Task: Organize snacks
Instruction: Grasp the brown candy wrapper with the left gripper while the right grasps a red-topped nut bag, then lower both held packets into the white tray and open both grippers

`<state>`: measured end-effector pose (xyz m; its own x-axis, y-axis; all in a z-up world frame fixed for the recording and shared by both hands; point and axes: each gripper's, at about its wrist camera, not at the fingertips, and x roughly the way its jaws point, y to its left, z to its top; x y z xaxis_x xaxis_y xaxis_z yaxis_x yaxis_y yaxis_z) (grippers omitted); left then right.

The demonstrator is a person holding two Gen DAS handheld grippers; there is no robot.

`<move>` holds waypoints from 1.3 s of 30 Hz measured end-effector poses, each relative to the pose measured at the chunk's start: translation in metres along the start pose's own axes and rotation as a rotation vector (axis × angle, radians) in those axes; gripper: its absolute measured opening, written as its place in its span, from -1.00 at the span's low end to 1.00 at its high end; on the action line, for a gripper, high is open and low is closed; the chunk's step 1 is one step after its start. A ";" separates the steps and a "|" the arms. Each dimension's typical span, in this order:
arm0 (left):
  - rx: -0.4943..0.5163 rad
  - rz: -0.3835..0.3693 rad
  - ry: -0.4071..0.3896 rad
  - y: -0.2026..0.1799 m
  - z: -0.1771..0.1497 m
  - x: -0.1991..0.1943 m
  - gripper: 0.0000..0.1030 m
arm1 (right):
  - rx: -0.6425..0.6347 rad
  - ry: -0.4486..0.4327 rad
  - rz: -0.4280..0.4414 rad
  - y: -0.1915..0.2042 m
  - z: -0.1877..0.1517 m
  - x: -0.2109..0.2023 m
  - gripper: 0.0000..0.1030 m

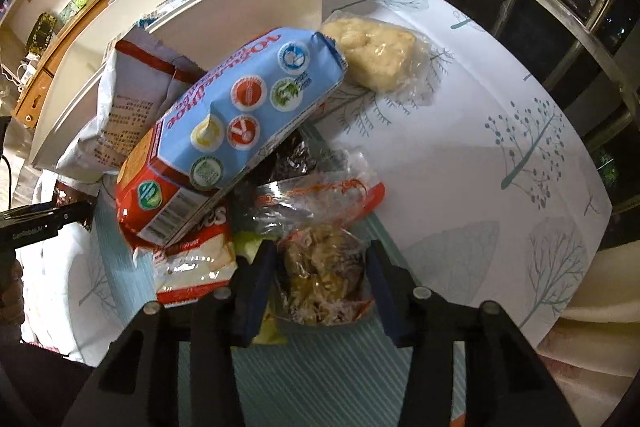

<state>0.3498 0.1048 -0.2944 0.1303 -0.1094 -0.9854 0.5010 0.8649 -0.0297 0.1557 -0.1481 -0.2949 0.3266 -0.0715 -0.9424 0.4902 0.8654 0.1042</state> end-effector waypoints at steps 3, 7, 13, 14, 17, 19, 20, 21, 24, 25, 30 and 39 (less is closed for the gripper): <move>-0.016 -0.011 -0.004 -0.003 -0.005 -0.003 0.13 | 0.011 0.017 0.004 0.002 -0.008 -0.002 -0.11; -0.017 -0.035 -0.009 0.000 -0.015 -0.011 0.00 | 0.042 0.041 0.013 0.003 -0.018 -0.005 -0.11; -0.028 -0.083 -0.009 0.002 -0.033 -0.020 -0.50 | 0.091 0.068 0.038 0.006 -0.036 -0.013 -0.11; -0.035 -0.097 -0.006 0.003 -0.038 -0.021 -0.56 | 0.092 0.068 0.039 0.008 -0.039 -0.016 -0.11; -0.048 -0.134 -0.002 0.007 -0.051 -0.025 -0.71 | 0.087 0.058 0.050 0.015 -0.045 -0.024 -0.11; -0.048 -0.145 -0.008 0.007 -0.060 -0.029 -0.73 | 0.072 0.046 0.056 0.020 -0.048 -0.032 -0.11; -0.047 -0.150 -0.012 0.008 -0.064 -0.031 -0.73 | 0.063 0.039 0.058 0.022 -0.051 -0.036 -0.11; -0.051 -0.156 -0.017 0.008 -0.070 -0.034 -0.73 | 0.055 0.034 0.060 0.025 -0.053 -0.041 -0.11; -0.067 -0.172 -0.029 0.012 -0.086 -0.043 -0.74 | 0.033 0.021 0.081 0.035 -0.055 -0.054 -0.11; -0.076 -0.181 -0.040 0.015 -0.091 -0.047 -0.74 | 0.021 0.016 0.087 0.036 -0.056 -0.060 -0.11; -0.112 -0.211 -0.086 0.027 -0.116 -0.072 -0.76 | -0.051 -0.017 0.123 0.051 -0.044 -0.078 -0.11; -0.169 -0.201 -0.263 0.028 -0.103 -0.147 -0.76 | -0.171 -0.055 0.249 0.088 0.001 -0.097 -0.11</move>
<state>0.2560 0.1956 -0.1674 0.2701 -0.3884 -0.8810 0.3932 0.8797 -0.2672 0.1680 -0.0656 -0.1937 0.4647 0.1305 -0.8758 0.2481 0.9303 0.2703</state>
